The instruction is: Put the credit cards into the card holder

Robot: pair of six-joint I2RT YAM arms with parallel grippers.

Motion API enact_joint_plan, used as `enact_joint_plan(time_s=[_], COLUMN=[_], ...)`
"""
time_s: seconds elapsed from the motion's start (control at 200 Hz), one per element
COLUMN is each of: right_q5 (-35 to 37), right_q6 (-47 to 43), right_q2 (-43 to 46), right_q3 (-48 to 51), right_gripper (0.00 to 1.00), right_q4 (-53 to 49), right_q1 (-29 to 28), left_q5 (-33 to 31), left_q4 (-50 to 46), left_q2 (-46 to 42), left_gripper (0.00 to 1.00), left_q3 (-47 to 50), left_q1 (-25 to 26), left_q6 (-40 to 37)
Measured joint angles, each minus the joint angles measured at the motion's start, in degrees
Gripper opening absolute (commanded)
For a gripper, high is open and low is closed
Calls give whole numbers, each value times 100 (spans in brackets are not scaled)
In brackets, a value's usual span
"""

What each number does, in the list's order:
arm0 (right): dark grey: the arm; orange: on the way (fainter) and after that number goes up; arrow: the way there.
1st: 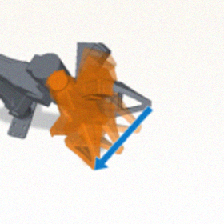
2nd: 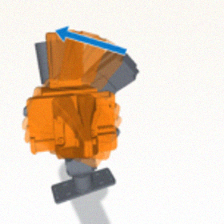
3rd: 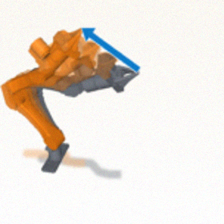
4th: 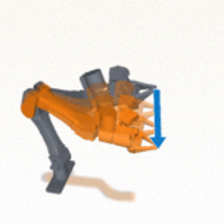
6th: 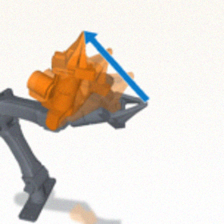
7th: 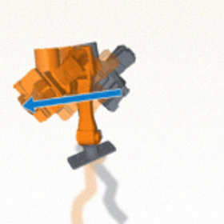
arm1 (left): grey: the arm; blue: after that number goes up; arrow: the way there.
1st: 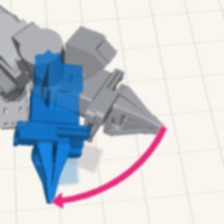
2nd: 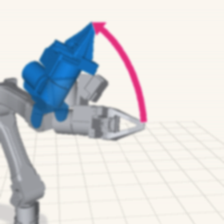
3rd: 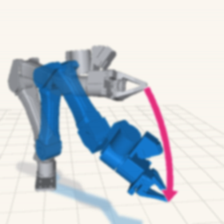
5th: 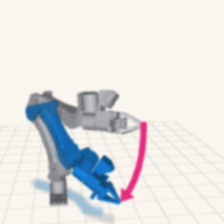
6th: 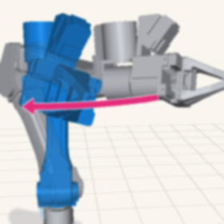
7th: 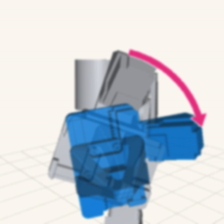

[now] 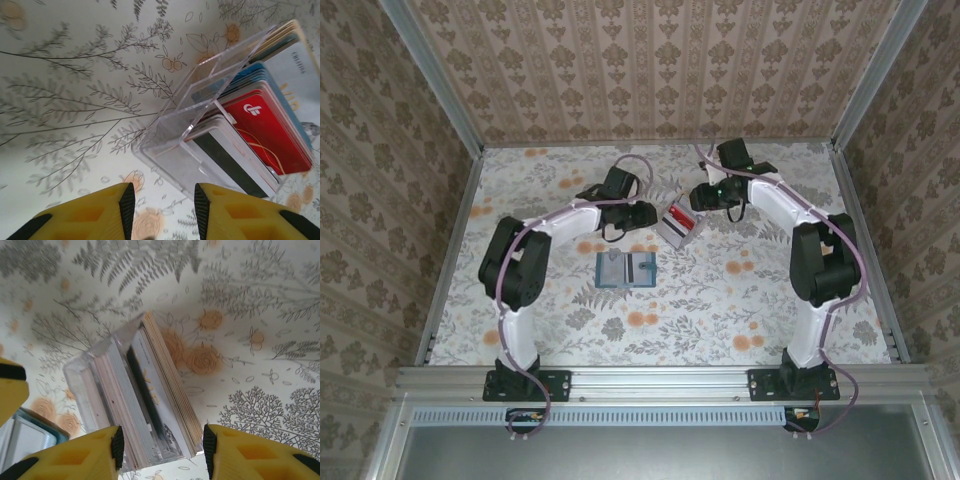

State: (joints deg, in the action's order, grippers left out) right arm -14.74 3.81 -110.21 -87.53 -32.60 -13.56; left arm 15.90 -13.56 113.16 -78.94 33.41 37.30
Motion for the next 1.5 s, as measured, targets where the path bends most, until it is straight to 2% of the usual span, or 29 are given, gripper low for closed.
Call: enact_joint_plan(time_s=[0.12, 0.33, 0.79, 1.495], right_q5=[66, 101, 87, 221], right_q6=[-243, -426, -525, -533], right_q2=[-258, -404, -723, -1043], right_q3=[-251, -531, -737, -1025], right_gripper=[49, 49, 51, 51], right_q4=[-282, -509, -549, -678], right_q1=[0, 0, 0, 7], left_q5=[85, 107, 105, 138], left_q4=[33, 22, 227, 472], left_q2=[313, 358, 817, 866], left_gripper=[40, 41, 41, 41], left_q3=[-153, -378, -660, -605], left_q1=[72, 142, 181, 186], left_q6=[2, 4, 48, 131])
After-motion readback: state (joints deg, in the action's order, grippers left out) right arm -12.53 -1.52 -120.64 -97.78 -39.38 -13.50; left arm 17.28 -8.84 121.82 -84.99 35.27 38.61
